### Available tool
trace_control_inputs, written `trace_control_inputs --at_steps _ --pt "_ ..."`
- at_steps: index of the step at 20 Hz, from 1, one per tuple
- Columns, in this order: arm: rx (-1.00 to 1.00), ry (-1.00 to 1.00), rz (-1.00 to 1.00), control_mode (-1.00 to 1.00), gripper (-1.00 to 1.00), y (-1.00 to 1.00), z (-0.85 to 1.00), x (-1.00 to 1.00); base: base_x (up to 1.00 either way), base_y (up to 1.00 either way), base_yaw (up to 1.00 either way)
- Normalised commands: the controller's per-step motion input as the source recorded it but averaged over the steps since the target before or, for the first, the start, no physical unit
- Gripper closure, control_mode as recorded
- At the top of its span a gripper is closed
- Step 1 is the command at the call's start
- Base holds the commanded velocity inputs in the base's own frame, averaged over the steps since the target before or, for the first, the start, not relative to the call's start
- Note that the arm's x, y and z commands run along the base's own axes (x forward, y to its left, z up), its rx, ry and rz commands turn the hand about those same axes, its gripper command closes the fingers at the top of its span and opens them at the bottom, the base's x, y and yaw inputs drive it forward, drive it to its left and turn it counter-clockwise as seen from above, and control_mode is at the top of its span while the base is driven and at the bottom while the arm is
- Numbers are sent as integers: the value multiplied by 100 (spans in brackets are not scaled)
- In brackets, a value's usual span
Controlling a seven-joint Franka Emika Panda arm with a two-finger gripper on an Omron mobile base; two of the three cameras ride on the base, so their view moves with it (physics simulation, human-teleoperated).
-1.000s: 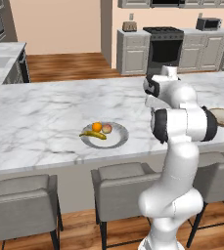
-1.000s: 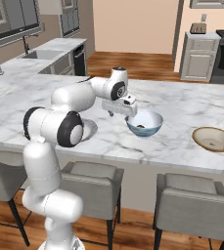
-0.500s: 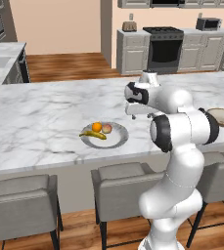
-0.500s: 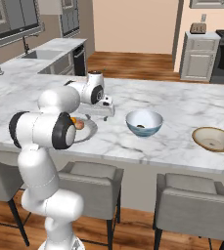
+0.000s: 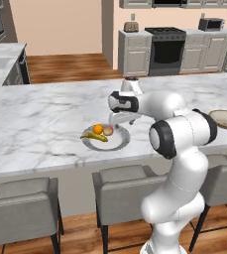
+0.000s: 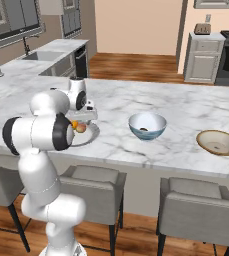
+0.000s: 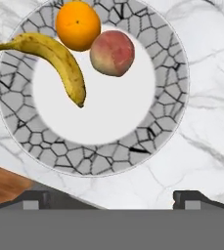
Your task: Take the fruits from the plate on the dining counter and place two fruits in each bowl.
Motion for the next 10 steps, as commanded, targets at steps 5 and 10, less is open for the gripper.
trace_control_inputs --at_steps 5,10 --pt "1 0 8 -100 -100 67 -2 12 0 0 0" --pt "0 0 7 -100 -100 37 -20 16 0 0 0"
